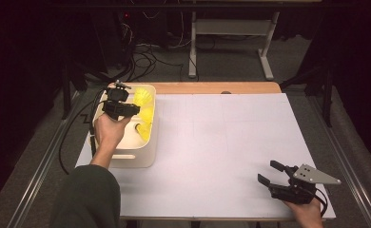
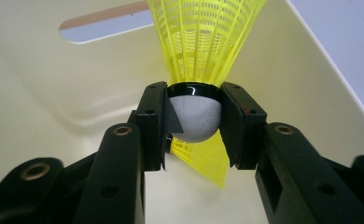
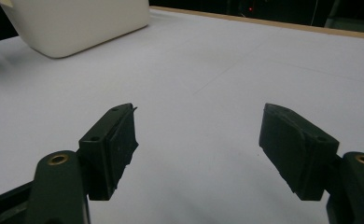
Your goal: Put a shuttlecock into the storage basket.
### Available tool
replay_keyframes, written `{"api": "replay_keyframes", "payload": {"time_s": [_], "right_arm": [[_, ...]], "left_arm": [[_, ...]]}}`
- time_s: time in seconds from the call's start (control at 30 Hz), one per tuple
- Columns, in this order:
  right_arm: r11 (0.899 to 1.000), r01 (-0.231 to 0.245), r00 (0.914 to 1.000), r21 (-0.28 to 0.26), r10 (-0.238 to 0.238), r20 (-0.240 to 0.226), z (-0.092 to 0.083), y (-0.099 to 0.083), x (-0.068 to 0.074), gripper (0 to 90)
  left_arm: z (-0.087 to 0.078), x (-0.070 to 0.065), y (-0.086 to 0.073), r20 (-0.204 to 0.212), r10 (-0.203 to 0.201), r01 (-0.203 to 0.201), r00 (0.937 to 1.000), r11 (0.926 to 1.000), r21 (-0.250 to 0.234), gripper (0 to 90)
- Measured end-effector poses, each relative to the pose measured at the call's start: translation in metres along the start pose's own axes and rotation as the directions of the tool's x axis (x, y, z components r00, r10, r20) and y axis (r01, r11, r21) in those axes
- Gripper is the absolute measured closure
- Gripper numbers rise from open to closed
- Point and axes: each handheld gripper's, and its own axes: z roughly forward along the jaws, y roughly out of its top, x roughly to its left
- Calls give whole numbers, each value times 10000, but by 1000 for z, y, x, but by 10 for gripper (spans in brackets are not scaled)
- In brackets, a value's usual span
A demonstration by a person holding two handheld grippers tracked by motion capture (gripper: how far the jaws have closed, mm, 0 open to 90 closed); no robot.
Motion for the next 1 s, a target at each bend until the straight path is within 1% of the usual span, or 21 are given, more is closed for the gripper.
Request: {"api": "replay_keyframes", "payload": {"time_s": [0.17,0.23,0.37,0.5,0.57,0.67,0.83,0.93,1.0], "right_arm": [[10000,-18,10000,-13,18,2,0,0,0,279],[10000,-26,10000,-11,26,-4,0,0,0,279],[10000,34,10000,-3,-34,-28,0,0,1,278],[10000,-7,10000,-21,7,-12,0,0,0,278],[10000,14,10000,2,-14,-14,0,0,0,277],[10000,15,10000,14,-15,-17,1,0,0,278],[10000,21,10000,-4,-21,-15,0,0,0,278],[10000,19,10000,-17,-19,-12,0,0,0,278],[10000,-6,10000,-34,6,5,0,0,0,278]], "left_arm": [[3,0,-1,8,15,-15,10000,10000,91,639],[3,1,-1,92,-60,59,9999,9999,110,639],[3,1,-2,130,-121,121,9998,9999,55,635],[3,2,-2,185,-131,130,9997,9999,73,627],[3,1,-2,168,-151,151,9997,9999,47,595],[3,1,-2,140,-242,243,9996,9997,-34,505],[0,0,-2,101,-277,279,9996,9994,-206,454],[-2,-1,-2,75,-194,197,9998,9989,-422,430],[-3,-1,-2,97,-147,151,9998,9988,-475,413]]}}
